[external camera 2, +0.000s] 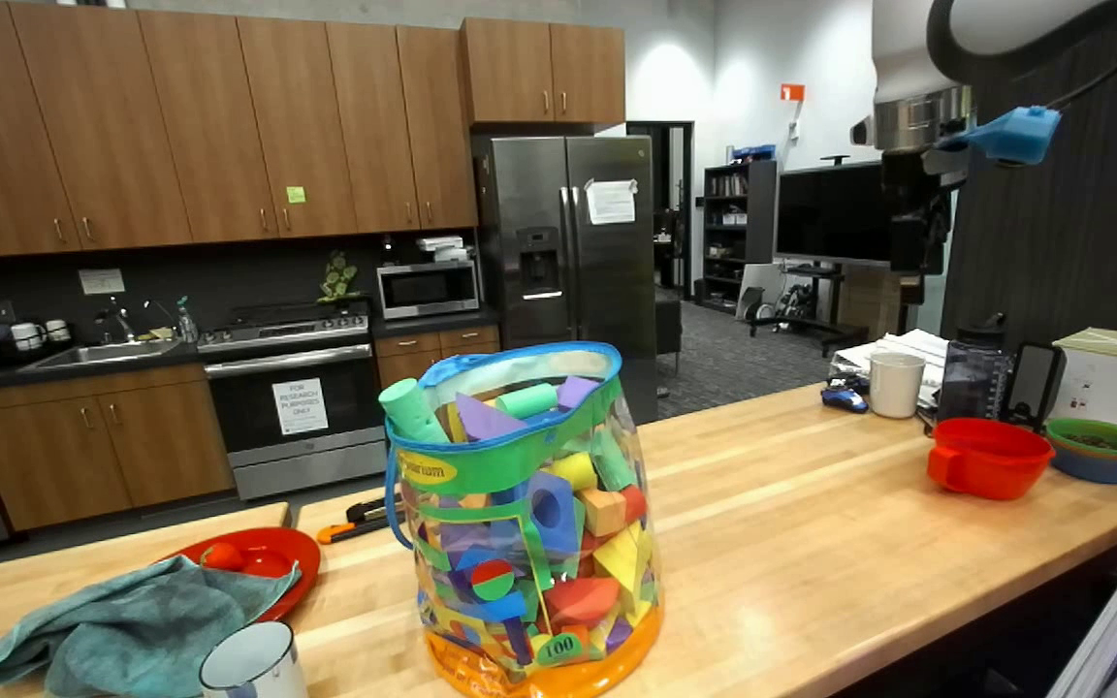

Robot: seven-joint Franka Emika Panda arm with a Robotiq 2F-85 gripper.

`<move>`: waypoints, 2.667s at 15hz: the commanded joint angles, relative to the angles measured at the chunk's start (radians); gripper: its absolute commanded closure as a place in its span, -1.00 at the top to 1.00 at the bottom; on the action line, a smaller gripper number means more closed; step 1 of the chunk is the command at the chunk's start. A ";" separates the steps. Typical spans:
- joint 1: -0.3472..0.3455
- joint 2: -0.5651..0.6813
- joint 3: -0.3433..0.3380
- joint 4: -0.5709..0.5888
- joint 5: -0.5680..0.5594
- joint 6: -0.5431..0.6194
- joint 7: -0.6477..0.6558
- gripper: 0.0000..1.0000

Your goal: Remove a purple block from the clear bag and put it on the table

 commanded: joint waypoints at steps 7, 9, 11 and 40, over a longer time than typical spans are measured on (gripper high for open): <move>0.038 -0.071 0.012 -0.044 0.014 -0.011 0.008 1.00; 0.038 -0.071 0.012 -0.044 0.014 -0.011 0.008 1.00; 0.043 -0.060 0.031 -0.051 0.022 0.001 0.028 1.00; 0.290 0.530 0.377 0.418 0.183 0.392 0.120 1.00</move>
